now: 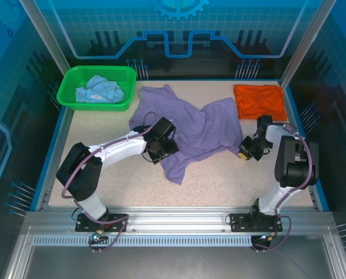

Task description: Fold and stack the t-shirts

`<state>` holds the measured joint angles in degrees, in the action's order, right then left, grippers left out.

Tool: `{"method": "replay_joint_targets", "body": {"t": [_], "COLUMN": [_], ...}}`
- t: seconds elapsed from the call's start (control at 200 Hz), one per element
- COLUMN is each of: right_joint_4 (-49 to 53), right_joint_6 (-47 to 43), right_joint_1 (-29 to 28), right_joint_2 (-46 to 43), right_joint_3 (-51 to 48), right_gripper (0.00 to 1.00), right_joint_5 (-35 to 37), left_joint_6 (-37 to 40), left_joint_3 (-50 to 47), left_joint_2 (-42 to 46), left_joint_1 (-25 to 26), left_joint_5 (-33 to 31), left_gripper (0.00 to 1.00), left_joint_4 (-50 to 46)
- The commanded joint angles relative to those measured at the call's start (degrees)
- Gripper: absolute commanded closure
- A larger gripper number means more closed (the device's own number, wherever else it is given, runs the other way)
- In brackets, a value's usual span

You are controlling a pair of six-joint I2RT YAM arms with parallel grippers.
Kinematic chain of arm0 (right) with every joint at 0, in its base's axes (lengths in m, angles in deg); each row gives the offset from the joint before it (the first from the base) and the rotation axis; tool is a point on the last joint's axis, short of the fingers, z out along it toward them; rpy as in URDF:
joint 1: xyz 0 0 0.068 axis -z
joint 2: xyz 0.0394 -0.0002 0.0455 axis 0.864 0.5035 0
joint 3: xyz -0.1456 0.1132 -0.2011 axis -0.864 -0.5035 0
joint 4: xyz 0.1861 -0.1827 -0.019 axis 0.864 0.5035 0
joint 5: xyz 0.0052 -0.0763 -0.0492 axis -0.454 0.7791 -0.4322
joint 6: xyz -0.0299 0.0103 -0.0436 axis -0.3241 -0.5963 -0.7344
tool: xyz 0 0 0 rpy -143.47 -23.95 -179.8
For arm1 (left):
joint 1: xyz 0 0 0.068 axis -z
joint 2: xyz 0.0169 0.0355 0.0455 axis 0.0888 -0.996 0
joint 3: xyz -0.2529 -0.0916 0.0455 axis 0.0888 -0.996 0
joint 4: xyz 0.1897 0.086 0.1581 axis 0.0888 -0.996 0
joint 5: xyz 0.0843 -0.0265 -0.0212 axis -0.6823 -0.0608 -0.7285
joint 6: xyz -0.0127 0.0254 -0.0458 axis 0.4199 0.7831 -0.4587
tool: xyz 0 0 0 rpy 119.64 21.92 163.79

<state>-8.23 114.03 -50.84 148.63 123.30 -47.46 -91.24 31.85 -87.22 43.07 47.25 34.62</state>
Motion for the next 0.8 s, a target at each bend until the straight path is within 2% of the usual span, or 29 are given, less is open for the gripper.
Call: {"method": "replay_joint_targets", "body": {"t": [0.0, 0.225, 0.54, 0.795], "right_joint_4": [-3.10, -2.67, -2.83, -2.84], "right_joint_6": [-0.38, -2.27, -2.84, -3.02], "right_joint_1": [-1.36, -1.41, -1.37, -1.46], "right_joint_2": [2.32, 1.62, 0.50, 0.12], "right_joint_3": [-1.02, -0.67, -1.06, -1.12], "right_gripper": [1.00, 1.00, 1.00, 1.00], "right_joint_5": [1.43, 0.87, -0.40, -0.89], "left_joint_6": [2.46, 7.66, 15.81, 17.77], "left_joint_3": [3.04, 11.93, 23.80, 26.06], "left_joint_2": [-2.42, -10.74, -20.39, -23.31], "left_joint_1": [0.99, 4.33, 8.68, 9.57], "left_joint_5": [-1.62, -3.94, -13.77, -17.49], "left_gripper": [0.34, 0.40, 0.46, 0.54], "left_joint_4": [-3.66, -10.79, -20.36, -23.55]}}
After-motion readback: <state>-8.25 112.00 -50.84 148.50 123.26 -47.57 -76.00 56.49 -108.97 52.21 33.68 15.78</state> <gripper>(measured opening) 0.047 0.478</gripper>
